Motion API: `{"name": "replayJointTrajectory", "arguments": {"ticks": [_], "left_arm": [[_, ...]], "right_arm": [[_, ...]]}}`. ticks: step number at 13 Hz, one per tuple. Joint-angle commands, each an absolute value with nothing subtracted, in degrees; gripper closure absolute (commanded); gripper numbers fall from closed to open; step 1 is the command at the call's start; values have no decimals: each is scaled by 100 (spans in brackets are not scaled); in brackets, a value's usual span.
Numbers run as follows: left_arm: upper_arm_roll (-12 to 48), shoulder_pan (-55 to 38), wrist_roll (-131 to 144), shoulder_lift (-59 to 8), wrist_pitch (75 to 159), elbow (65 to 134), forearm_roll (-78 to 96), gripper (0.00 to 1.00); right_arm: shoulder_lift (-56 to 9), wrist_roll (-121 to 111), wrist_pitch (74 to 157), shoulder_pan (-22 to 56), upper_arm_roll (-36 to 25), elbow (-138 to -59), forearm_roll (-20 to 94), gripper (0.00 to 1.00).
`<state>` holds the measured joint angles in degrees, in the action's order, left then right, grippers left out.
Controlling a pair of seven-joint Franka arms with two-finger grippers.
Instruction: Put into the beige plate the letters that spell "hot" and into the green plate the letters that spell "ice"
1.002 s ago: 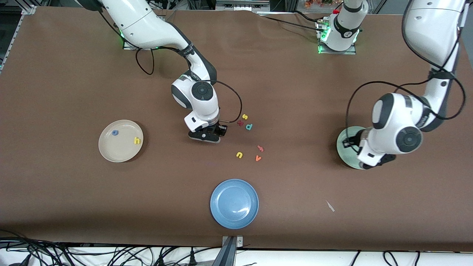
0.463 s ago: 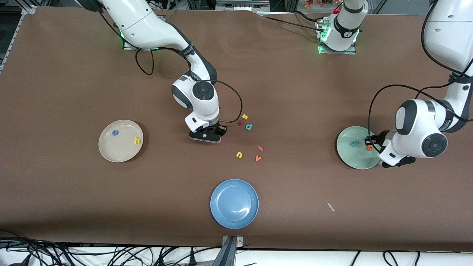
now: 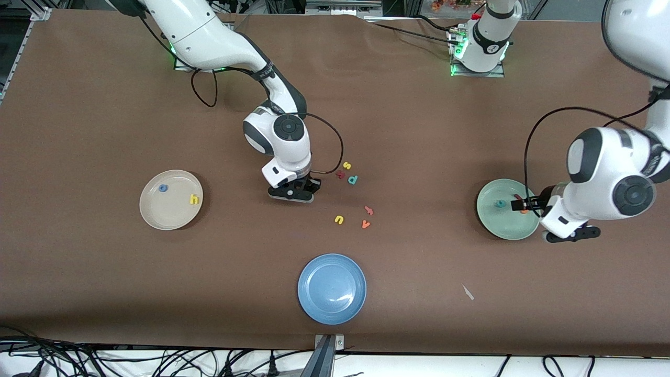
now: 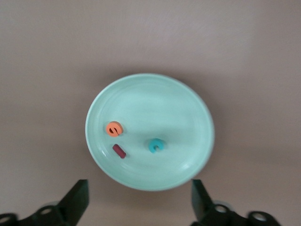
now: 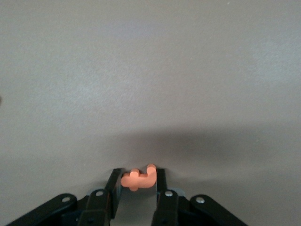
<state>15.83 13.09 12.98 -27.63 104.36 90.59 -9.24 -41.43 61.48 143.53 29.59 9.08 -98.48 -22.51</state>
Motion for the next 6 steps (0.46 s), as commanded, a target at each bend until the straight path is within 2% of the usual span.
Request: {"name": "replayJointTrajectory", "arguments": {"ticks": [1, 3, 6], "left_arm": [[1880, 1240, 1222, -2742, 9677, 7852, -1020, 0], [1995, 1169, 1230, -2733, 9668, 7324, -1028, 0], [2056, 1064, 1222, -2733, 9659, 7075, -1046, 0]], "right_arm": [[-3633, 5794, 14291, 2630, 914, -10263, -2399, 75], [-3062, 5128, 14204, 2138, 967, -10816, -2382, 75], [-2226, 3828, 13486, 1268, 1265, -11389, -2364, 75]]}}
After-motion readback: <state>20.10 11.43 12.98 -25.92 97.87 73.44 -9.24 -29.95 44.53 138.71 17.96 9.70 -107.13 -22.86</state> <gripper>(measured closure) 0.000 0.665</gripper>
